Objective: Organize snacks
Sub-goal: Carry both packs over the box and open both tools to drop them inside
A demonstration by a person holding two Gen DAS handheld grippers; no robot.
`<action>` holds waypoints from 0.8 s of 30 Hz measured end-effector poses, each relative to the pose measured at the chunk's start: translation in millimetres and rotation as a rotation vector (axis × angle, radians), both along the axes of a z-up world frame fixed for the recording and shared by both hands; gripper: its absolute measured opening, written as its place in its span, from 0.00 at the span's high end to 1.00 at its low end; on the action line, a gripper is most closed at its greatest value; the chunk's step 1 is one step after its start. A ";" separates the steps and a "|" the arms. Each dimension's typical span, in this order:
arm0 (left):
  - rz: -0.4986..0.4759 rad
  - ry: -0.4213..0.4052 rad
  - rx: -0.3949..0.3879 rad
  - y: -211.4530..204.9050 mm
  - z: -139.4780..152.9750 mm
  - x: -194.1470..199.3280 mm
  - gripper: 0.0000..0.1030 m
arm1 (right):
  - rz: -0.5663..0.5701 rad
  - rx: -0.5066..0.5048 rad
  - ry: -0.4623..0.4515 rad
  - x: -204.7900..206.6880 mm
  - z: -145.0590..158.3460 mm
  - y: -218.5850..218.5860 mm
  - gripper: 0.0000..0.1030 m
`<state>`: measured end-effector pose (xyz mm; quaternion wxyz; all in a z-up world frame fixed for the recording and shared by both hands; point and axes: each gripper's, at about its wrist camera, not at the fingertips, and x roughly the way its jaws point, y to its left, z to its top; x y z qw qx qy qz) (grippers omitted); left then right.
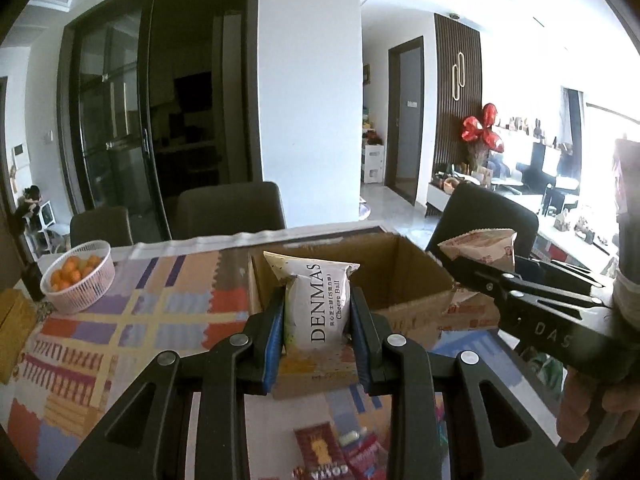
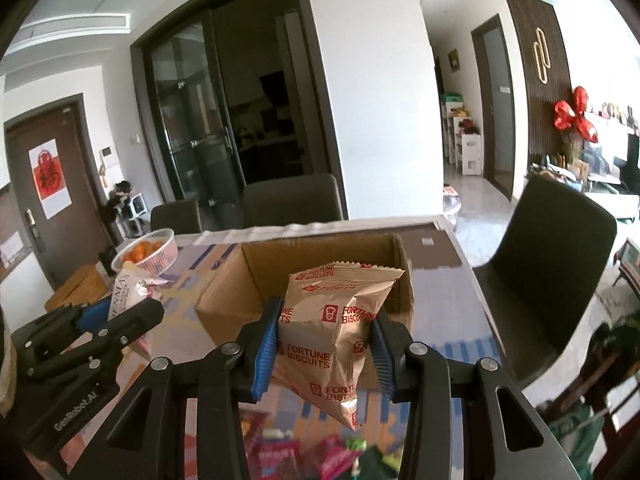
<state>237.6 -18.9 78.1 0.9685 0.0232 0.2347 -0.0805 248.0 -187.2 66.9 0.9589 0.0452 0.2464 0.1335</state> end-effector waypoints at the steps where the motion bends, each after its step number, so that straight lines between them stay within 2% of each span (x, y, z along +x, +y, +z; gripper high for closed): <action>1: -0.004 -0.001 -0.001 0.8 2.1 4.8 0.71 | 0.001 -0.006 -0.002 6.1 3.4 1.3 0.59; 6: -0.018 0.008 -0.001 2.3 10.6 32.3 0.71 | 0.022 -0.006 0.006 27.5 13.4 3.3 0.59; 11: -0.026 0.054 -0.008 4.5 10.7 63.9 0.71 | 0.034 -0.056 0.004 53.4 21.4 10.4 0.59; 24: -0.035 0.240 -0.036 1.9 -23.0 131.4 0.71 | 0.063 -0.121 0.093 104.3 6.2 15.8 0.59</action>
